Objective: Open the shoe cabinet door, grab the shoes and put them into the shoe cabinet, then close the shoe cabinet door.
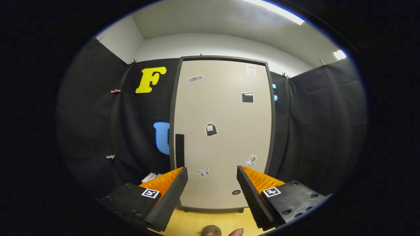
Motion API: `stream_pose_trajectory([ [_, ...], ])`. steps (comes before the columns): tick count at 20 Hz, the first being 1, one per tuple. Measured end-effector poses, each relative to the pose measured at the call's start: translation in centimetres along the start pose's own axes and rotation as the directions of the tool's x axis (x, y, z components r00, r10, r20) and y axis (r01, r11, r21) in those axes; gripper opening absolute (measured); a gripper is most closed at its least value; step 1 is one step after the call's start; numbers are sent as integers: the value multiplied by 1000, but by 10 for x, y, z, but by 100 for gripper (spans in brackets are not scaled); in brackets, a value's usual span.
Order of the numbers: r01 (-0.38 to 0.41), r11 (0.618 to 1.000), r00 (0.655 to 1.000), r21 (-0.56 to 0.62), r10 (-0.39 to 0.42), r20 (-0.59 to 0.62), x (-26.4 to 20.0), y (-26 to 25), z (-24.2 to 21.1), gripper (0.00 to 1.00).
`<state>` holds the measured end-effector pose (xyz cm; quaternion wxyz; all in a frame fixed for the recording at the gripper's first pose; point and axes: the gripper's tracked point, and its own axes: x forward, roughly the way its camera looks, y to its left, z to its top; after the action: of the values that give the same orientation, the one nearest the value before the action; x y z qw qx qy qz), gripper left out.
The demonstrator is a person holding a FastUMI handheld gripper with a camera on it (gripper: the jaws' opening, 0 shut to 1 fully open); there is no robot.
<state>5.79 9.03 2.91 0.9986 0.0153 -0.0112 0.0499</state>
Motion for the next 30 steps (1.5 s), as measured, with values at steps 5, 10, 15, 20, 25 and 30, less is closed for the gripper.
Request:
stream_pose_trajectory([
  [5,-35,999,999,-5,35,-5,45,44,-3,98],
  [10,-40,999,999,11,40,-17,98,71,-15,98],
  [15,-34,999,998,19,35,-56,150,85,-35,97],
  [20,-13,999,997,45,16,-81,188,88,-51,94],
  [25,39,999,998,32,-38,-55,203,83,-52,78],
  [30,37,999,998,31,-36,-53,201,87,-54,38],
])
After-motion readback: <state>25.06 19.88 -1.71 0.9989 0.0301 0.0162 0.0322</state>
